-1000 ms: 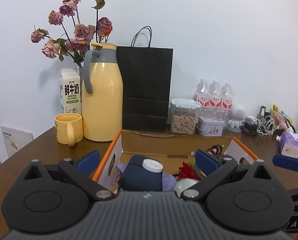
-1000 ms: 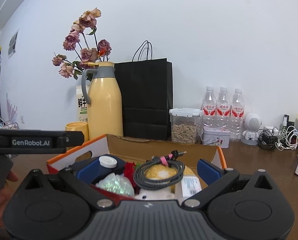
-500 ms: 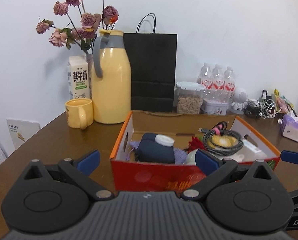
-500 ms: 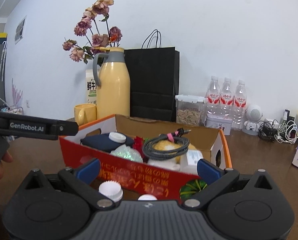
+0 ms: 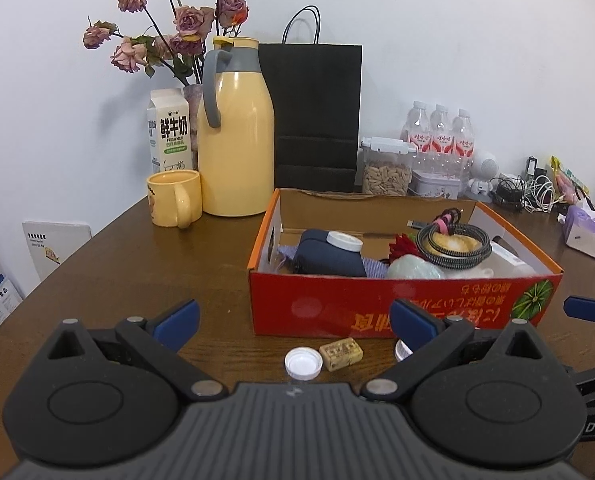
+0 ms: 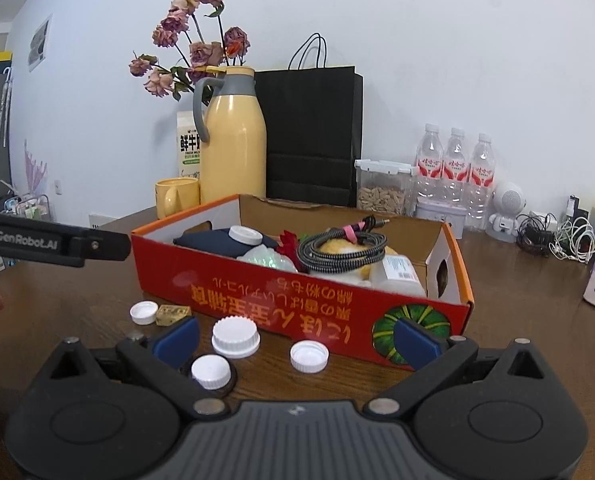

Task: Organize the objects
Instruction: 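Move both grippers back toward the remaining caps and small items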

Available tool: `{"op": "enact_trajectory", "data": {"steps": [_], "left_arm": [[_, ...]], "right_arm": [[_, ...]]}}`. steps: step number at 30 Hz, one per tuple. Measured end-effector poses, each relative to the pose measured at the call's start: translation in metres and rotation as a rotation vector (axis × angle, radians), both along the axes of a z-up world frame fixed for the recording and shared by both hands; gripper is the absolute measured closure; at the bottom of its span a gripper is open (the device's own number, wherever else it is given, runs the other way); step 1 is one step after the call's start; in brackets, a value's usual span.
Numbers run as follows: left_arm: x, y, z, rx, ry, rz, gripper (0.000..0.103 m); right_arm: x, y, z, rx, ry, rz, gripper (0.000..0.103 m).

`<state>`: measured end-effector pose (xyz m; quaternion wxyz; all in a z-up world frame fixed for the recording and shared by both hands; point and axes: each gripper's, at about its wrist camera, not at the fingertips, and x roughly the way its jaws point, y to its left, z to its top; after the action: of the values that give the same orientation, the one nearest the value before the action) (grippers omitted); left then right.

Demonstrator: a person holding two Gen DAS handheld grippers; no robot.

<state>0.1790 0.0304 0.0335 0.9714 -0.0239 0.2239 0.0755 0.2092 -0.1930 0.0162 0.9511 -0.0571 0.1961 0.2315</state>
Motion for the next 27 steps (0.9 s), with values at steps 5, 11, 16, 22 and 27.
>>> {"op": "enact_trajectory", "data": {"steps": [5,11,16,22,27], "left_arm": [[-0.003,0.0,-0.003,-0.009,0.018,0.0,0.0],[-0.006,-0.001,-0.008,-0.008,0.038,-0.002,0.0],[-0.006,-0.001,-0.012,-0.008,0.054,0.002,0.0],[-0.004,-0.002,-0.016,-0.011,0.071,-0.002,0.0],[-0.003,-0.002,-0.018,-0.015,0.078,-0.005,0.0]], "right_arm": [[-0.001,-0.003,-0.004,0.002,0.01,-0.011,0.0],[-0.002,-0.006,-0.008,0.008,0.017,-0.021,0.0],[-0.002,-0.008,-0.009,0.01,0.019,-0.028,0.0],[0.0,-0.008,-0.01,0.008,0.024,-0.038,0.0],[0.0,-0.008,-0.011,0.004,0.025,-0.041,0.0]]}}
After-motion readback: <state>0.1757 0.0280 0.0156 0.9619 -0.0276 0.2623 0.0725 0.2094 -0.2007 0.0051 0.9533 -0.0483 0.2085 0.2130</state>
